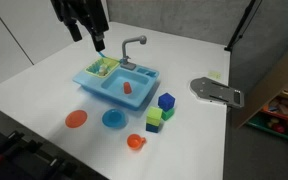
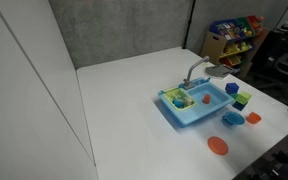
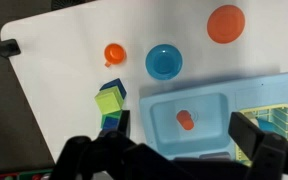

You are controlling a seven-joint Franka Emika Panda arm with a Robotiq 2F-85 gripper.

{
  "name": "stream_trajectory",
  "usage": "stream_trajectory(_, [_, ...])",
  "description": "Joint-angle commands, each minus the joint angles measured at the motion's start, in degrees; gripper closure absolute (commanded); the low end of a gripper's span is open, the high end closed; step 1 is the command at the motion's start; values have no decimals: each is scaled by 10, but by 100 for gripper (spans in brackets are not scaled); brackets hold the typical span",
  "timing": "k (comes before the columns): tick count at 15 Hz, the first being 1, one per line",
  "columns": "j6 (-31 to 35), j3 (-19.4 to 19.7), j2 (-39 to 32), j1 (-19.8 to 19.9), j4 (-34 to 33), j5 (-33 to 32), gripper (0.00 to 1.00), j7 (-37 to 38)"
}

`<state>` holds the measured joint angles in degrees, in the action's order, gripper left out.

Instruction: Put the lime green building block in the sink

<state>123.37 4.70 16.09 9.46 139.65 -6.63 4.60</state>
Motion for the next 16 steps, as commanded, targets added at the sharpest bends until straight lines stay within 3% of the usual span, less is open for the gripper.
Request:
stream_trajectory(1, [-1, 4, 0, -4, -1, -1, 0, 1])
stream_trajectory(8, [-7, -2, -64, -10, -43, -1, 0, 23])
stream_trajectory(16, [-5, 16, -202, -7, -135, -4, 0, 92])
